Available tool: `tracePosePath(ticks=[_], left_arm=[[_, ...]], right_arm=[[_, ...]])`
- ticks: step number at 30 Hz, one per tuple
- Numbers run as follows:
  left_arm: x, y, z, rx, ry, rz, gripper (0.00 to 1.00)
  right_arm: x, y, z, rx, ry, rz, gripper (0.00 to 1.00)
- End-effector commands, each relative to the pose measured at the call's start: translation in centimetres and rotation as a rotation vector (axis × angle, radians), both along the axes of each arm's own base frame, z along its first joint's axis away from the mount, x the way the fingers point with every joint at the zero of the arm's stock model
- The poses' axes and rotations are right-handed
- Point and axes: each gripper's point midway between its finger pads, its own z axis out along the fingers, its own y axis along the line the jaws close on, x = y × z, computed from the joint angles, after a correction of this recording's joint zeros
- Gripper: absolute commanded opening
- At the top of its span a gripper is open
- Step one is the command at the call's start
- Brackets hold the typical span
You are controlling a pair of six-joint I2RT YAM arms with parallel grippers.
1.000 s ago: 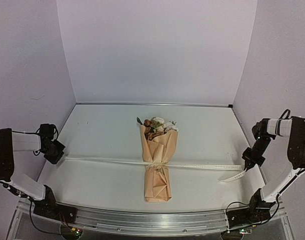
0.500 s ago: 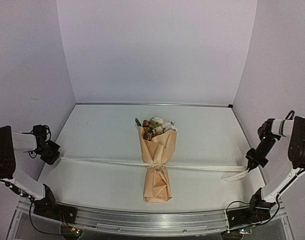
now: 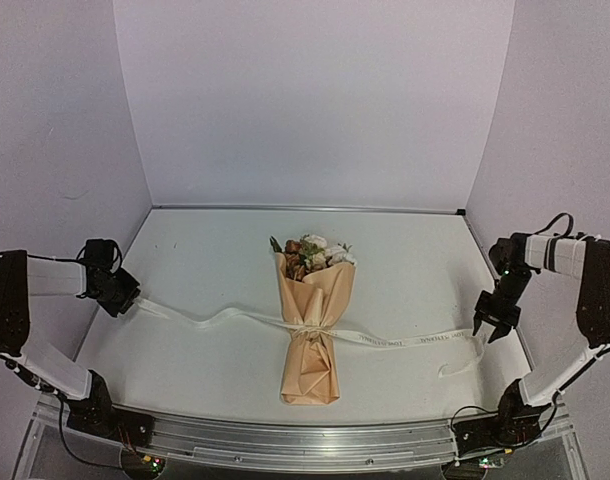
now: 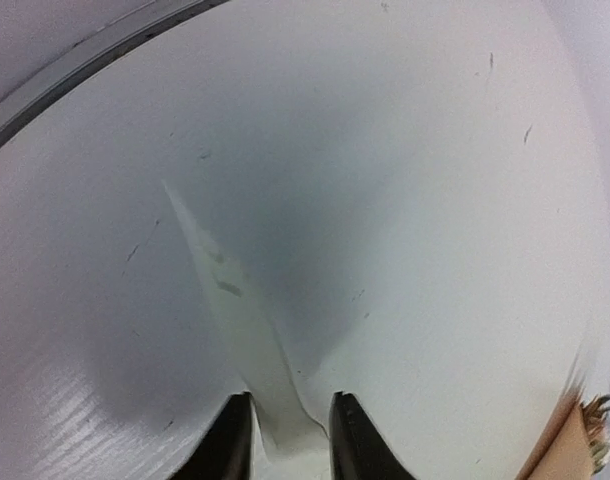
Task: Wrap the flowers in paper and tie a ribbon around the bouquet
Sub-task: Place the half-tied ribbon at the center of the board, then pick up the half-tied ribbon from the center of the board.
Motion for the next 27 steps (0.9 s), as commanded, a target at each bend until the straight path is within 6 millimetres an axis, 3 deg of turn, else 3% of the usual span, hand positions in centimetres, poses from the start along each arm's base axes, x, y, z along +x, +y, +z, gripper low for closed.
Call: tracePosePath(ticks=[1,5,8,10,12,17,22,24,27], left_arm=[[0.9,0.0,2.7,0.049,-0.058,-0.045,0.55],[1.1,0.8,6.5,0.161,-0.115,-0.057,0.76],[1.8,0.4,10.0,0.214,-0.197,-0.099,0.80],[2.5,-1.1,12.3,0.257,-0.255,-0.175,0.80],[3.4,-4.4,14.1,0.283,-0.303,-0.306,0.80],[3.1,-16.4,15.1,0.305,-0.421,-0.753,0.74],[-1.7,-28.6,13.2,0.493,-0.554,-1.334,0.66],[-3.5,-31.5,11.9,0.577,-0.611,-1.515,0.65],[-4.9,-33.8,10.1,0.619,-0.671,-1.716,0.65]], right_arm=[[-0.2,-0.7,1.7,-0.059,-0.054,0.065,0.64],[-0.5,-1.5,3.6,-0.140,-0.083,0.130,0.77],[-0.4,-2.0,5.1,-0.194,-0.109,0.177,0.83],[-0.1,-1.3,5.8,-0.196,-0.142,0.233,0.86],[0.7,0.4,6.4,-0.179,-0.209,0.335,0.94],[2.2,6.3,6.3,-0.100,-0.383,0.626,0.95],[2.1,12.7,4.8,0.013,-0.533,0.880,0.92],[1.9,14.7,4.2,0.043,-0.567,0.971,0.92],[1.6,17.4,3.3,0.074,-0.624,1.098,0.92]])
